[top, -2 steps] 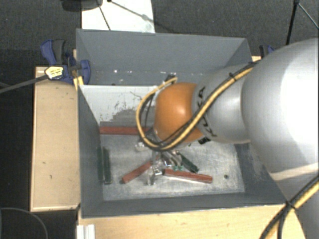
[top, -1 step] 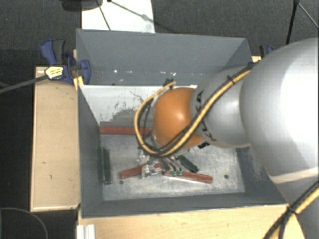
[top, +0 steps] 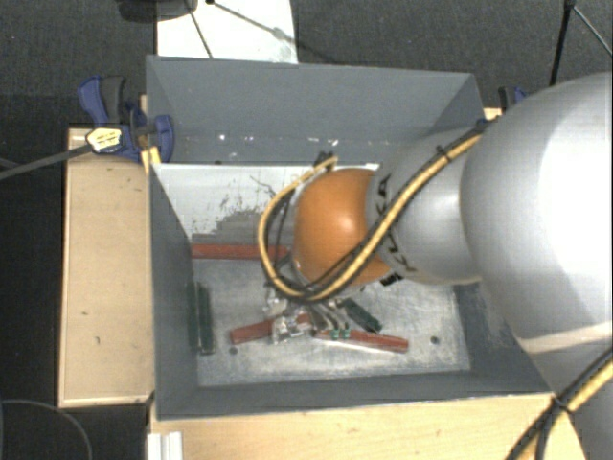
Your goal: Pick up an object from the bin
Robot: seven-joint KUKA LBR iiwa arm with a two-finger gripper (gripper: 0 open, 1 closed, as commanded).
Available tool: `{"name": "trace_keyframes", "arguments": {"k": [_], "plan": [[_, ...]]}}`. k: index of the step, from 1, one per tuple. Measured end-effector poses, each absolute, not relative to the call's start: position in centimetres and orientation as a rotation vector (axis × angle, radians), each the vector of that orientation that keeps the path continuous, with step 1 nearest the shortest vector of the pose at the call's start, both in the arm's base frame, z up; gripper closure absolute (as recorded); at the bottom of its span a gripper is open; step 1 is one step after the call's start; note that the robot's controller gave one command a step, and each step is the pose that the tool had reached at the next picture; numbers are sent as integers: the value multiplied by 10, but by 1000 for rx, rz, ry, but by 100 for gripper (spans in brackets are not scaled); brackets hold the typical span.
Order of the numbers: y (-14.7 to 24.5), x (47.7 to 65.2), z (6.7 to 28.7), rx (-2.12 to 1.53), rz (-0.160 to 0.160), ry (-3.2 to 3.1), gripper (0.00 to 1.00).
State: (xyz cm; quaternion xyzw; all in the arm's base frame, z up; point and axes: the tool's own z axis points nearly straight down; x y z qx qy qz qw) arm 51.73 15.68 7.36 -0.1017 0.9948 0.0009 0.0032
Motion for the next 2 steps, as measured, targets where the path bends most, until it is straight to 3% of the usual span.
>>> {"name": "trace_keyframes", "arguments": {"k": [1,2], "plan": [[156,516,77,-319,1,3123,100],[156,513,96,-320,-2,3134,100]]}}
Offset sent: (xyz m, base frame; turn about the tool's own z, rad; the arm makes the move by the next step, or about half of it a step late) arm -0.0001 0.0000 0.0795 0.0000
